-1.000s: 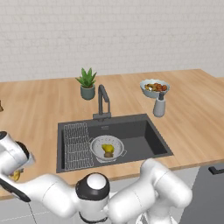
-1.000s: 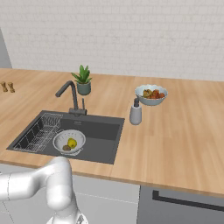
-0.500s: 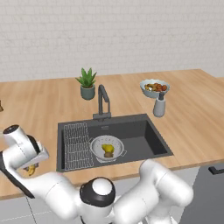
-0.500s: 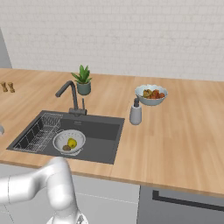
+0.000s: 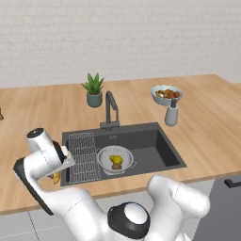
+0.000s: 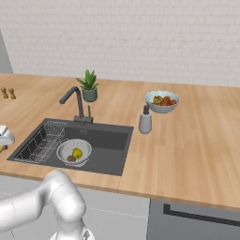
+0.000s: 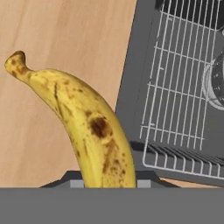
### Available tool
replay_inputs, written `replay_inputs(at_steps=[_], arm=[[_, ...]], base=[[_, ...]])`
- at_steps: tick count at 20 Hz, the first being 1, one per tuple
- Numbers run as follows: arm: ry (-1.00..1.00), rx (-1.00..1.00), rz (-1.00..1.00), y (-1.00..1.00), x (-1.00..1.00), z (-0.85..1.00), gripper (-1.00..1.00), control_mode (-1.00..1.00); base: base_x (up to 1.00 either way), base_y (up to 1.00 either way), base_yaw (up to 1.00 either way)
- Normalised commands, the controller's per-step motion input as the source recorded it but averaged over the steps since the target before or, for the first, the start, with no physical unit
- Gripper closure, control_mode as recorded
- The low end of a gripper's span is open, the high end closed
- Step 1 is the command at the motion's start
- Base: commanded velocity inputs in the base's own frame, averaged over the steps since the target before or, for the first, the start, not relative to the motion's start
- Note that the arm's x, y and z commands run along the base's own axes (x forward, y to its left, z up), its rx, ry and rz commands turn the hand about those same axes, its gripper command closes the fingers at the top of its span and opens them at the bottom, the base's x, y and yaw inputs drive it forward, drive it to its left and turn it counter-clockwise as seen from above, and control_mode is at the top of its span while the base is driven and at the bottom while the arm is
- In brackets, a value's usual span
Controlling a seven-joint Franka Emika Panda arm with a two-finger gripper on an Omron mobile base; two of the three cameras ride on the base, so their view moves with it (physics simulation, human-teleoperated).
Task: Put the colander in the sink, put the kiwi, pear, banana in the colander, and turn on the sink faucet and pour water over the colander.
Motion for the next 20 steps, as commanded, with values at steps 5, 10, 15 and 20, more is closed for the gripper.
replay_inputs(at_steps=[5, 10, 15, 20], arm=[[-0.01, 0.10, 0.00, -1.00, -0.25, 0.33, 1.00, -1.00], [0.00, 0.14, 0.00, -1.00, -0.15, 0.29, 1.00, -1.00], [-0.02, 0.14, 0.02, -1.00, -0.15, 0.22, 1.00, -1.00], [-0.01, 0.14, 0.03, -0.99, -0.06, 0.17, 1.00, -1.00]], base=[[0.00, 0.00, 0.00], [0.00, 0.00, 0.00], [0.00, 0.00, 0.00], [0.00, 0.00, 0.00]])
